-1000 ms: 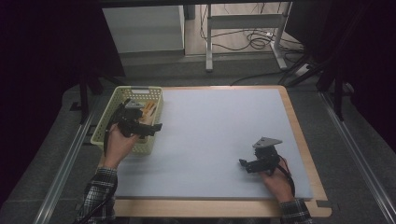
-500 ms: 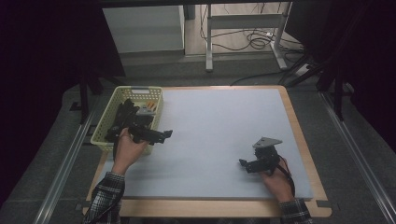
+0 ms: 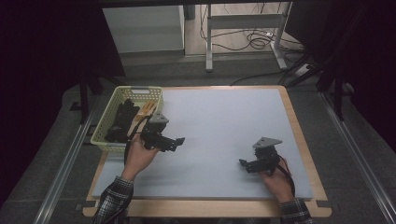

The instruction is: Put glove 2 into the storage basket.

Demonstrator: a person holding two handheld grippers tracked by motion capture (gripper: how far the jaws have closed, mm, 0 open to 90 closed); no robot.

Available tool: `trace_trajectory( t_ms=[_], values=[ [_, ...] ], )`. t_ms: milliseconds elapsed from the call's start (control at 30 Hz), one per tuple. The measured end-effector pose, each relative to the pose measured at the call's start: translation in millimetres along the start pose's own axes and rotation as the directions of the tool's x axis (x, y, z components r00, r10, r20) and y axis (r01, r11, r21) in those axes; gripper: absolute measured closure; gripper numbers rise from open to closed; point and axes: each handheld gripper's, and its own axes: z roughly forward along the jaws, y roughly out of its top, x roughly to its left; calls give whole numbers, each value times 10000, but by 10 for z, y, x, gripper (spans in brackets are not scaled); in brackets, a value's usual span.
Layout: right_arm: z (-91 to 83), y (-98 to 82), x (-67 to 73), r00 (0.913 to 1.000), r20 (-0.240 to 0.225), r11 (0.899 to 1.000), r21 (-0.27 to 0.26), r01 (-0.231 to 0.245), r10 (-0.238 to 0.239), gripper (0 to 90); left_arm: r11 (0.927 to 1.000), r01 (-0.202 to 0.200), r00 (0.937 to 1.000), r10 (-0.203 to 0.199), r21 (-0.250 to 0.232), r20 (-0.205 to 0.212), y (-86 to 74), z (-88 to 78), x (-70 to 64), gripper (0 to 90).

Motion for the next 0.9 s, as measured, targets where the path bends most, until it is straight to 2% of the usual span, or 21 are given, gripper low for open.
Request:
trace_trajectory(
  t_ms=[433,900],
  values=[
    [-1,0,1,10000,9,10000,3,10,-10,83,9996,-292,9986,291,-3,436,-41,178,-213,14],
    [0,0,1,10000,7,10000,-1,14,-14,83,9991,-397,9964,385,145,750,-136,397,-343,15]
  ],
)
